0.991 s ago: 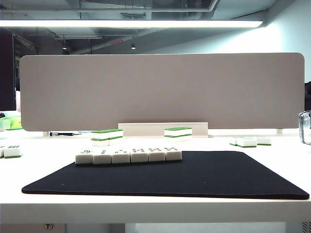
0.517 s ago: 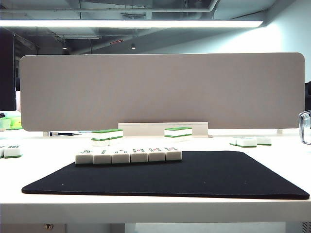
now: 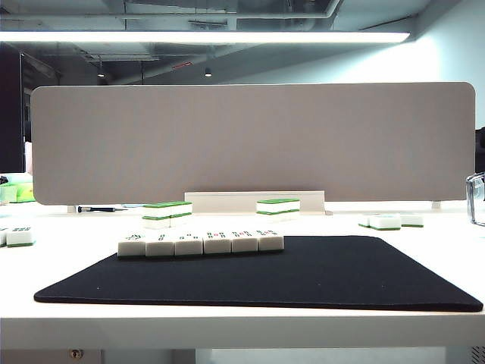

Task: Align six mahjong tiles in a row on the table.

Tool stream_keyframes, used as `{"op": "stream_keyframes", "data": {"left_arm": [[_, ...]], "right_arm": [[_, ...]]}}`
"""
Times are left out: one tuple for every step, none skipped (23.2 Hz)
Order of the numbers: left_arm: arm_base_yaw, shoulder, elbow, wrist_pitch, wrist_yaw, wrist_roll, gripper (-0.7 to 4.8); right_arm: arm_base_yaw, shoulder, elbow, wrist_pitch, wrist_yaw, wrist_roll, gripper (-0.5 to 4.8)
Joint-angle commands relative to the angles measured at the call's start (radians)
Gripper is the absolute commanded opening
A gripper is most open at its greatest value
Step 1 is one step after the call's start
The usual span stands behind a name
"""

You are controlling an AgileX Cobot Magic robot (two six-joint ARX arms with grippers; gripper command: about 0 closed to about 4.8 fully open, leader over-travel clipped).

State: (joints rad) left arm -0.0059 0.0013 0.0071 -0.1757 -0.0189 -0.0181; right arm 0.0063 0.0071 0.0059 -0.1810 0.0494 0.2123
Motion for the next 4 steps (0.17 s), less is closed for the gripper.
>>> {"op": "stream_keyframes", "data": {"left_arm": [[0.0,0.0,-0.001,-0.011,0.0,0.001,-0.06],[0.0,0.0,-0.001,-0.011,0.0,0.001,-0.06],[0.0,0.0,-0.001,-0.011,0.0,0.001,-0.06],[0.0,0.0,-0.001,-0.011,0.0,0.001,-0.06]], "right_arm": [[0.001,-0.008,-0.001,0.001,0.0,-0.003,-0.01],[0.001,-0.008,-0.001,0.0,0.0,-0.003,-0.01],[0.001,-0.008,-0.001,0.0,0.0,-0.003,-0.01],[0.001,-0.008,-0.001,0.0,0.0,-0.003,-0.01]]}}
